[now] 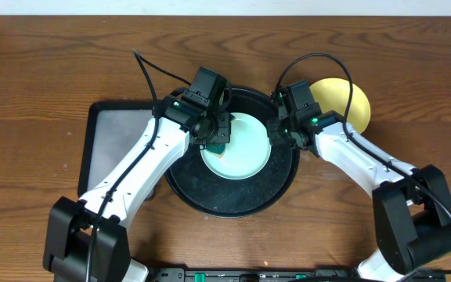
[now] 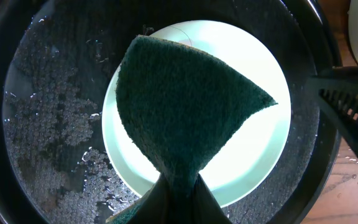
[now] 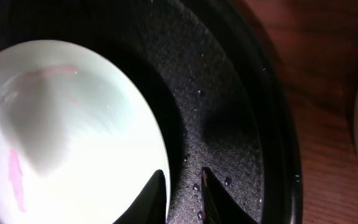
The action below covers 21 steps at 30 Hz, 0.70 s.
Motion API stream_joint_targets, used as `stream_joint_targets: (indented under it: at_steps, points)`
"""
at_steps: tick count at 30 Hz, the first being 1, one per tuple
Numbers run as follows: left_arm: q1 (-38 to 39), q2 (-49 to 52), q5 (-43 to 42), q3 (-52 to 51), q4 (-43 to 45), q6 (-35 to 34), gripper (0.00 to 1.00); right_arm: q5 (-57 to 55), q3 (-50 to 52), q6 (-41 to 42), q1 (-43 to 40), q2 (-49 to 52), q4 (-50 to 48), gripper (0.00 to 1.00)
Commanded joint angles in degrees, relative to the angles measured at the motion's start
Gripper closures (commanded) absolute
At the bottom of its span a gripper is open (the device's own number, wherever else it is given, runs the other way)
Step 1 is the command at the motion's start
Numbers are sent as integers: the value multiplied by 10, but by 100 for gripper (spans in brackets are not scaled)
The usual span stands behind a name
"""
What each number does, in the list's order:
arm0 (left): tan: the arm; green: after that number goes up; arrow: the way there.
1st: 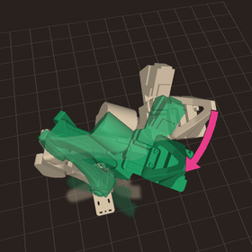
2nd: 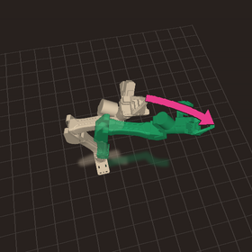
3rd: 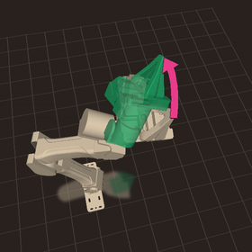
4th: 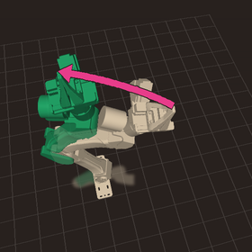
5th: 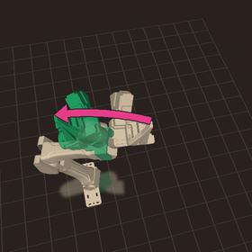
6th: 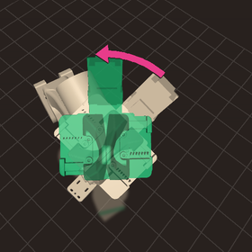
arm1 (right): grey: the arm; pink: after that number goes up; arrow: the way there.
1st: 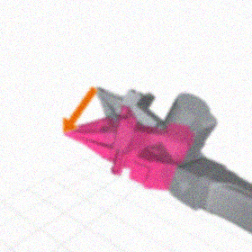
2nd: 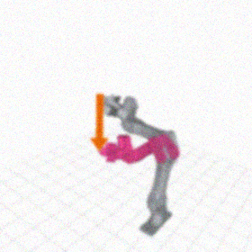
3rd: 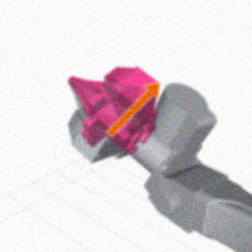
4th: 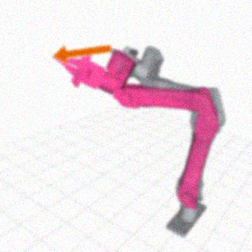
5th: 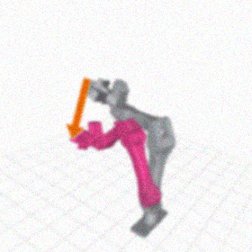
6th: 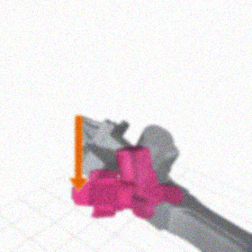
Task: Clean dirty plates on tray and stack at the side
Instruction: 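Scrub the mint plate with the sponge while the right gripper holds its rim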
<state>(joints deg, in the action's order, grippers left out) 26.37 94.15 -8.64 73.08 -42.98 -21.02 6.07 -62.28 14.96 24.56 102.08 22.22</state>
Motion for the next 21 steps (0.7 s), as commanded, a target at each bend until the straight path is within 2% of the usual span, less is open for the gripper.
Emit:
stream_joint_targets:
  at_steps: [1,11,21]
  points:
    - [1,2,7,-5,3,-3,92,5,-2,5,4,7,-1,83]
    - [1,2,7,-5,7,-3,92,29,-2,5,4,14,-2,78]
    - [1,2,7,-5,7,-3,92,48,-2,11,4,27,-6,81]
